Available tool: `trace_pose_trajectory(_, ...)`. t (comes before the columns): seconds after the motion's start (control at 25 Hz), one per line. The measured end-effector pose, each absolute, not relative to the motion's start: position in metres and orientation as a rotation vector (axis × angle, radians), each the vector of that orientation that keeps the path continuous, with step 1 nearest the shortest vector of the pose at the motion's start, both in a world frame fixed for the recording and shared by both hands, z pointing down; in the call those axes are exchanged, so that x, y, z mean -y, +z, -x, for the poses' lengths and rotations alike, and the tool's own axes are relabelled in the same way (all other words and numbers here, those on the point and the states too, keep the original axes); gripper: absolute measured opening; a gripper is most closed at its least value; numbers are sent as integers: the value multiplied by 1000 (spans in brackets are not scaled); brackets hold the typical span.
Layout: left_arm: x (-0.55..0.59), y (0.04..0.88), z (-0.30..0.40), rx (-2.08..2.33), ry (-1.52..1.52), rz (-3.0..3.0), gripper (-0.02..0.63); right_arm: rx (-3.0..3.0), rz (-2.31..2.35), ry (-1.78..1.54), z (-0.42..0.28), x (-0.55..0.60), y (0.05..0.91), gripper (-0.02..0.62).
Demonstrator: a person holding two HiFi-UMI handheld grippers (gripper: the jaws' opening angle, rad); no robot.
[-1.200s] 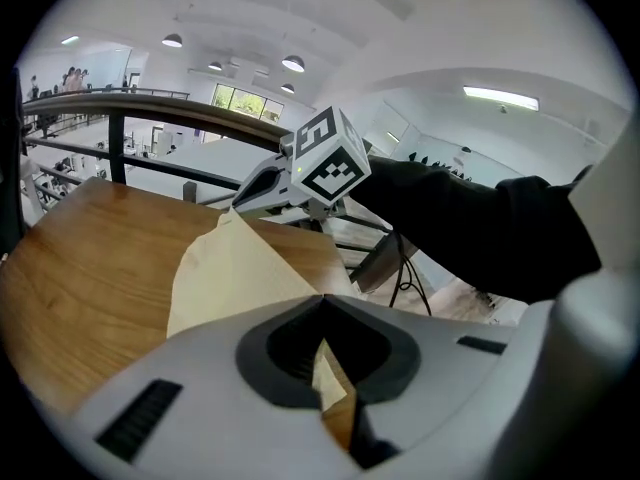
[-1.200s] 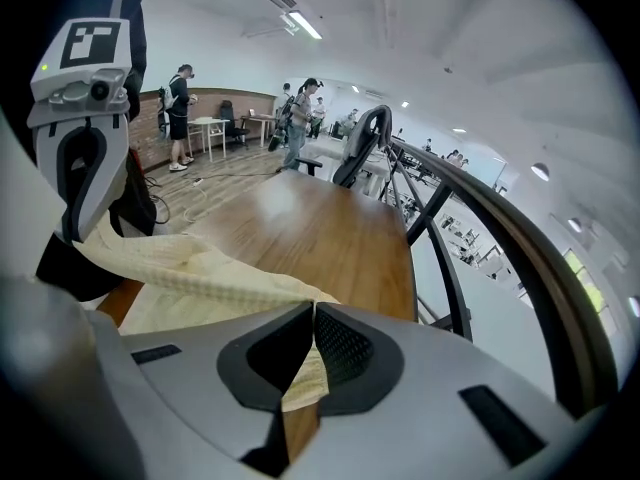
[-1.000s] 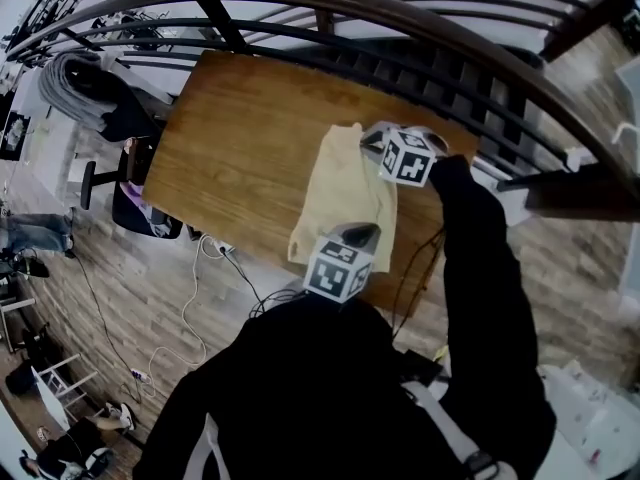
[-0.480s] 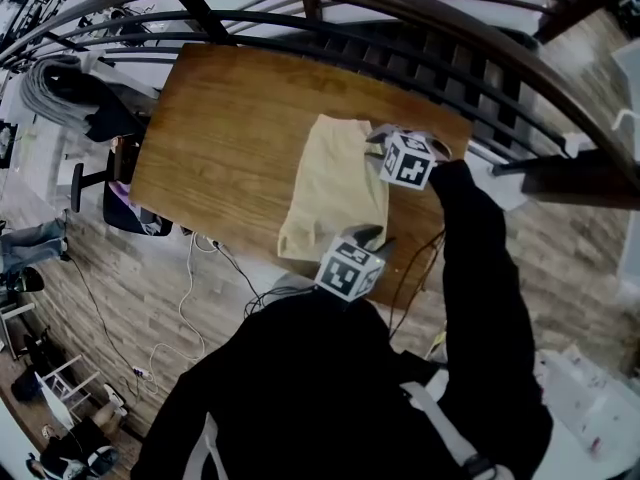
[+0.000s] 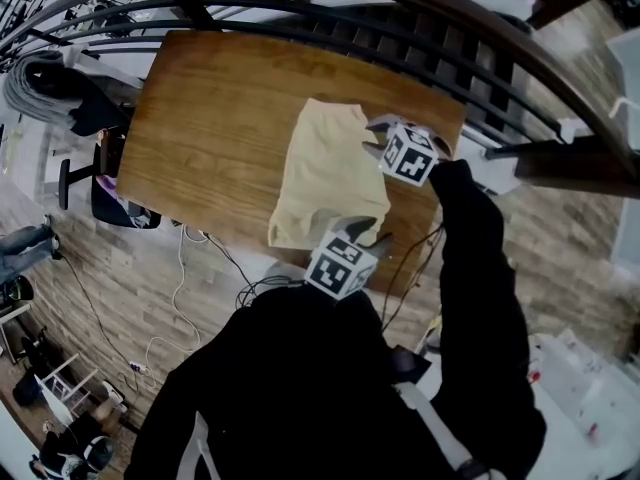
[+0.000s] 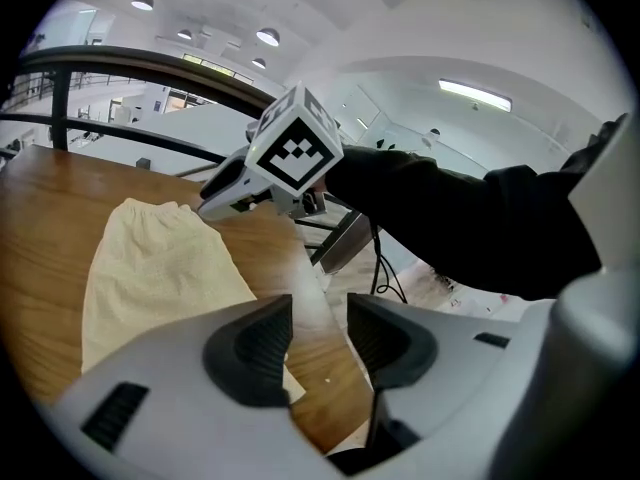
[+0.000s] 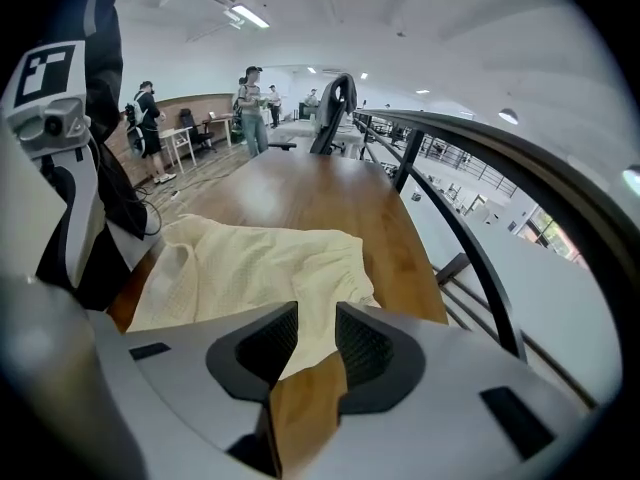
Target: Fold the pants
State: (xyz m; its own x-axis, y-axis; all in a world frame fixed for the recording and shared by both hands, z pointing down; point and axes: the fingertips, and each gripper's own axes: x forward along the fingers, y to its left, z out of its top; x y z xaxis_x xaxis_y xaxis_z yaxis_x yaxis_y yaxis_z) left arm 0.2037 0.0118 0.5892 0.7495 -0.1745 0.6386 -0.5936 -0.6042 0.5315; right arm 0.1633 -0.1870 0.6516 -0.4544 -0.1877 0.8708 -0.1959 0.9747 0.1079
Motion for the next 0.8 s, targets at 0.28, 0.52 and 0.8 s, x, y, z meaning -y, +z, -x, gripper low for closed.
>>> trace_pose_trajectory(0.28, 26, 586, -168, 713, 674, -2179, 153, 2100, -483, 143, -167, 197, 638, 100)
trace_pose_trajectory(0.52, 84, 585, -120, 848, 663, -2168, 153, 2150, -741, 395, -175, 205, 634, 100)
trace_pose_trajectory(0.8, 153, 595, -78, 977, 711, -2151, 153, 2124, -1053, 680, -193, 224, 659, 100)
